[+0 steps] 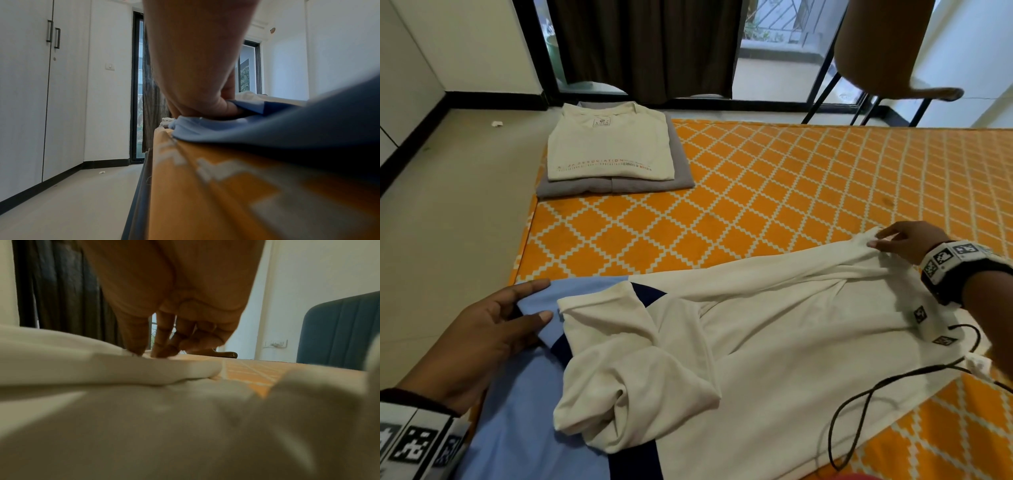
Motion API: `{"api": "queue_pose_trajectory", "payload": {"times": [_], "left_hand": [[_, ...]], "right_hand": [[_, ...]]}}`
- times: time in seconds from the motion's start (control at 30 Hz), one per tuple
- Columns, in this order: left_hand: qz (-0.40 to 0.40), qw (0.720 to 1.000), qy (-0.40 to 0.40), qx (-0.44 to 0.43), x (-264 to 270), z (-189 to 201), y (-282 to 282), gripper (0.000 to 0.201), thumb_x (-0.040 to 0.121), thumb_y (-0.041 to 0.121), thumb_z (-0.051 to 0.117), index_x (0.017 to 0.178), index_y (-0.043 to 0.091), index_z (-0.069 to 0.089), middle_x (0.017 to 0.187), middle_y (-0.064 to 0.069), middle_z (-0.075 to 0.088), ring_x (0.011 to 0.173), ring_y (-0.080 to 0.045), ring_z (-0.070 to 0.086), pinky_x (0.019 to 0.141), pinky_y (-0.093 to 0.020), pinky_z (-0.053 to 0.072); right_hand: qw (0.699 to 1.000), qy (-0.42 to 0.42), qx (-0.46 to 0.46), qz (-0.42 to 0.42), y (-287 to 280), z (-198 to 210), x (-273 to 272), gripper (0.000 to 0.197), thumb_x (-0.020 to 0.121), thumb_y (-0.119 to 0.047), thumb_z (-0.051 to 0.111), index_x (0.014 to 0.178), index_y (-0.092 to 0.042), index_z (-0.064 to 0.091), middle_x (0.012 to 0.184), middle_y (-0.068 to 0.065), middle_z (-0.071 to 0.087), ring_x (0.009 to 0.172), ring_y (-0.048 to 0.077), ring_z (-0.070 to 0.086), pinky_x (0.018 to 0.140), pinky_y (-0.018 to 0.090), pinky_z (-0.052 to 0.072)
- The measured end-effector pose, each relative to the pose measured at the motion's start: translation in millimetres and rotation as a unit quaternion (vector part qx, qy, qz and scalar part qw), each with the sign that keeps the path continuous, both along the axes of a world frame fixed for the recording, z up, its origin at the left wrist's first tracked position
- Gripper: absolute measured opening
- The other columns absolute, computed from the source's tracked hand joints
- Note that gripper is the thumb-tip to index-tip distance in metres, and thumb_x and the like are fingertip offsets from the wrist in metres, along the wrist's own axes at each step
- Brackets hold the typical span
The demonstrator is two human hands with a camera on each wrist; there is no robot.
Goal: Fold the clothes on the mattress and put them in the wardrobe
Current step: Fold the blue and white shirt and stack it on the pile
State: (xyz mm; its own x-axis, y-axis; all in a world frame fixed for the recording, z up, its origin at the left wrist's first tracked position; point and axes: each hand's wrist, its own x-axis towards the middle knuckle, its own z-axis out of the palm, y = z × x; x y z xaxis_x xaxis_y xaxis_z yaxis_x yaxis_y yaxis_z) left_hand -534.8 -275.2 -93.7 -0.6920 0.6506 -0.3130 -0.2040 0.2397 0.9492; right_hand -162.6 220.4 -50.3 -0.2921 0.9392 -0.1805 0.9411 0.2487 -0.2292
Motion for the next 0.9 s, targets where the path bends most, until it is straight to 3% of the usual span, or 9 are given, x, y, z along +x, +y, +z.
{"api": "queue_pose_trajectory", "payload": {"times": [0.17, 0.27, 0.37, 0.47, 0.53, 0.67, 0.77, 0.83, 0.9], "left_hand": [[-0.01, 1.0, -0.005, 0.002, -1.8, -2.0, -3.0, 0.046, 0.077, 0.013, 0.066, 0.119, 0.032, 0.067, 0.111, -0.016, 0.07, 0.111, -0.044, 0.06, 0.097, -0.056, 0.047], [-0.008, 1.0, -0.003, 0.005, -2.4, -4.4, -3.3, 0.048, 0.074, 0.014, 0.068, 0.118, 0.034, 0.068, 0.112, -0.02, 0.067, 0.112, -0.047, 0.057, 0.097, -0.057, 0.047], [-0.012, 1.0, 0.004, 0.004, -2.8, -5.0, -4.1, 0.048, 0.074, 0.014, 0.068, 0.118, 0.035, 0.068, 0.114, -0.022, 0.065, 0.11, -0.047, 0.058, 0.097, -0.058, 0.047], [-0.02, 1.0, 0.004, 0.003, -1.6, -4.3, -6.7, 0.049, 0.076, 0.01, 0.067, 0.119, 0.034, 0.066, 0.109, -0.003, 0.073, 0.111, -0.039, 0.061, 0.095, -0.055, 0.048], [-0.025, 1.0, 0.004, 0.004, -0.1, -2.0, -7.3, 0.051, 0.073, 0.013, 0.07, 0.119, 0.035, 0.066, 0.107, 0.002, 0.074, 0.107, -0.034, 0.064, 0.095, -0.054, 0.048], [-0.025, 1.0, 0.0, 0.007, -1.7, 0.9, -8.1, 0.048, 0.082, 0.006, 0.064, 0.123, 0.032, 0.063, 0.109, -0.001, 0.073, 0.103, -0.032, 0.065, 0.095, -0.052, 0.048], [-0.016, 1.0, -0.003, 0.011, -7.3, 2.3, -9.4, 0.049, 0.08, 0.009, 0.065, 0.124, 0.031, 0.064, 0.099, -0.008, 0.072, 0.095, -0.03, 0.064, 0.094, -0.052, 0.05], [-0.01, 1.0, -0.013, 0.013, -11.0, 4.7, -9.7, 0.049, 0.077, 0.014, 0.065, 0.123, 0.03, 0.065, 0.079, -0.009, 0.058, 0.084, -0.023, 0.062, 0.085, -0.043, 0.054], [-0.01, 0.999, -0.022, 0.021, -14.3, 5.5, -9.8, 0.047, 0.077, 0.016, 0.065, 0.121, 0.03, 0.066, 0.087, -0.007, 0.052, 0.087, -0.026, 0.059, 0.086, -0.042, 0.053]], "right_hand": [[0.997, 0.024, 0.07, 0.013, -0.5, -2.4, -1.7, 0.01, 0.085, -0.023, 0.072, 0.08, -0.015, 0.069, 0.09, 0.009, 0.066, 0.08, 0.028, 0.056, 0.067, 0.032, 0.042], [0.996, -0.003, 0.078, 0.047, -1.4, -1.5, -5.2, 0.004, 0.09, -0.016, 0.065, 0.094, -0.015, 0.063, 0.101, 0.007, 0.058, 0.084, 0.028, 0.052, 0.072, 0.035, 0.041], [0.986, -0.095, 0.049, 0.125, -3.3, -8.8, -8.8, 0.03, 0.089, -0.005, 0.062, 0.112, -0.023, 0.063, 0.12, 0.009, 0.055, 0.094, 0.03, 0.054, 0.077, 0.038, 0.046], [0.973, -0.136, 0.088, 0.162, -8.6, -6.6, -12.7, 0.02, 0.092, -0.01, 0.06, 0.098, -0.028, 0.067, 0.118, 0.007, 0.058, 0.097, 0.031, 0.055, 0.075, 0.037, 0.047], [0.976, -0.118, 0.105, 0.151, -9.3, 0.4, -12.2, 0.019, 0.093, -0.014, 0.062, 0.093, -0.032, 0.069, 0.118, 0.006, 0.063, 0.101, 0.033, 0.057, 0.076, 0.037, 0.047], [0.988, -0.034, 0.134, 0.065, -8.9, 22.3, -10.1, 0.014, 0.093, -0.021, 0.064, 0.099, -0.02, 0.076, 0.121, 0.012, 0.066, 0.092, 0.033, 0.059, 0.067, 0.033, 0.045], [0.99, 0.005, 0.135, 0.028, -8.2, 32.0, -13.1, 0.015, 0.093, -0.018, 0.064, 0.101, -0.011, 0.074, 0.118, 0.017, 0.065, 0.096, 0.037, 0.058, 0.071, 0.036, 0.044], [0.994, 0.003, 0.112, 0.01, -2.2, 32.3, -16.9, 0.017, 0.094, -0.017, 0.062, 0.101, -0.006, 0.072, 0.117, 0.019, 0.065, 0.09, 0.033, 0.053, 0.073, 0.036, 0.041], [0.996, -0.002, 0.084, -0.001, 6.0, 28.8, -22.7, 0.018, 0.097, -0.018, 0.057, 0.102, -0.005, 0.068, 0.116, 0.021, 0.064, 0.087, 0.028, 0.048, 0.076, 0.037, 0.041]]}}
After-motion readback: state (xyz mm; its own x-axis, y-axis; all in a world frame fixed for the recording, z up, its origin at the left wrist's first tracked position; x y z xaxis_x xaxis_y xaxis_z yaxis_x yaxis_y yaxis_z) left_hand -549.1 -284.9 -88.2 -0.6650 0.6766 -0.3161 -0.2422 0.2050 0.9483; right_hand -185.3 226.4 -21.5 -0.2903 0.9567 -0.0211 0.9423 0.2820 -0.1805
